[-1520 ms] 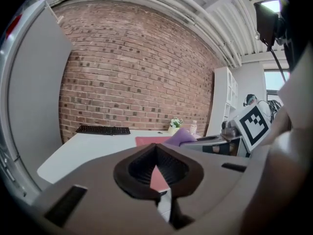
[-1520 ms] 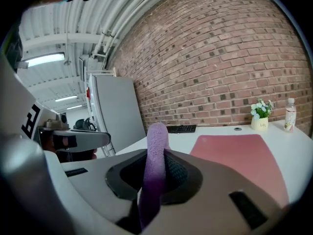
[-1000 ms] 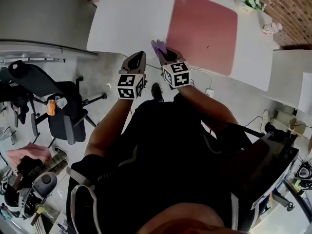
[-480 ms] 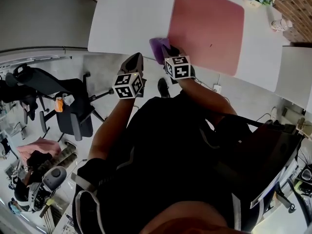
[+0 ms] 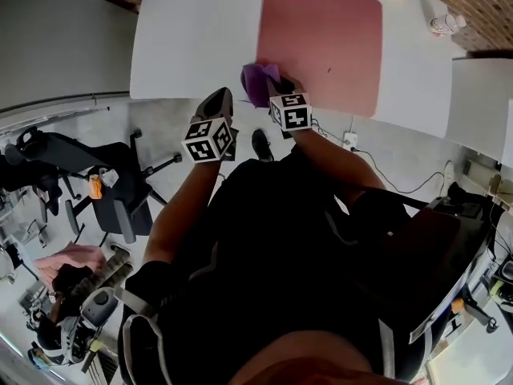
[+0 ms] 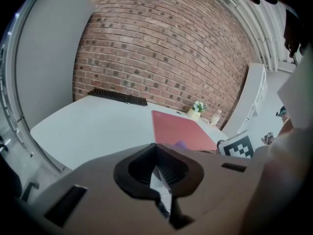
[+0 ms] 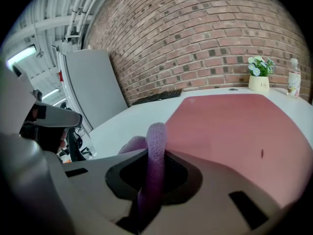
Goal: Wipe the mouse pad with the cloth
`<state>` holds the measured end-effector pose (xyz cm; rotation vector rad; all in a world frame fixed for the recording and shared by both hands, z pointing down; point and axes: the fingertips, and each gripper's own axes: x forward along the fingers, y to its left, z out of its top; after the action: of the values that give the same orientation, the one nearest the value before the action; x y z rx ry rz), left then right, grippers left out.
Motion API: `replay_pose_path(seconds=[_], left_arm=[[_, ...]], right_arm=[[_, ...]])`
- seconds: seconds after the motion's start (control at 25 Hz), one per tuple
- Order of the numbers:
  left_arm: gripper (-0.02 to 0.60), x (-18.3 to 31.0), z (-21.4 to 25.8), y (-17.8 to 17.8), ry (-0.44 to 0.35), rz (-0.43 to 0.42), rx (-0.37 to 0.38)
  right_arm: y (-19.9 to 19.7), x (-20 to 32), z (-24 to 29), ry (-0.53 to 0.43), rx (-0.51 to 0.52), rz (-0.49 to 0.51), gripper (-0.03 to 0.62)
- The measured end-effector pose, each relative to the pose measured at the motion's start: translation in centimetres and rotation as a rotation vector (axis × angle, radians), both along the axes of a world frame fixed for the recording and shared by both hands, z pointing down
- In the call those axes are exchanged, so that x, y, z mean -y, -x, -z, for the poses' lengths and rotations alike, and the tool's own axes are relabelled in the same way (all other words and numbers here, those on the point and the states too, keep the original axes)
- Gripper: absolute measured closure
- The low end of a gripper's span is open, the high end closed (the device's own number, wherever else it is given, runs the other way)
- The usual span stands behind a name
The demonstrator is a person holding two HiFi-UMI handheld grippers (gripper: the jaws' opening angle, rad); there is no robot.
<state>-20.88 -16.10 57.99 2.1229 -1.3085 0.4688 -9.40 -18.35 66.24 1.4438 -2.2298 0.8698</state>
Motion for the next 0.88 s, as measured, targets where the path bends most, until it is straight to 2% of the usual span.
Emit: replay_pose_path(seconds=[0.16, 0.88], left_arm=[[0.581, -0.3, 0.0, -2.5, 0.013, -0.042, -0.027], [0.581, 0.7, 0.1, -12.9, -0.003, -0.244, -0.050]], right_arm=[[-2.2, -0.2, -0.1, 0.012, -0.008, -0.040, 0.536], [-13.5, -2.6, -1.2, 0.051, -0.059, -0.223, 0.534]])
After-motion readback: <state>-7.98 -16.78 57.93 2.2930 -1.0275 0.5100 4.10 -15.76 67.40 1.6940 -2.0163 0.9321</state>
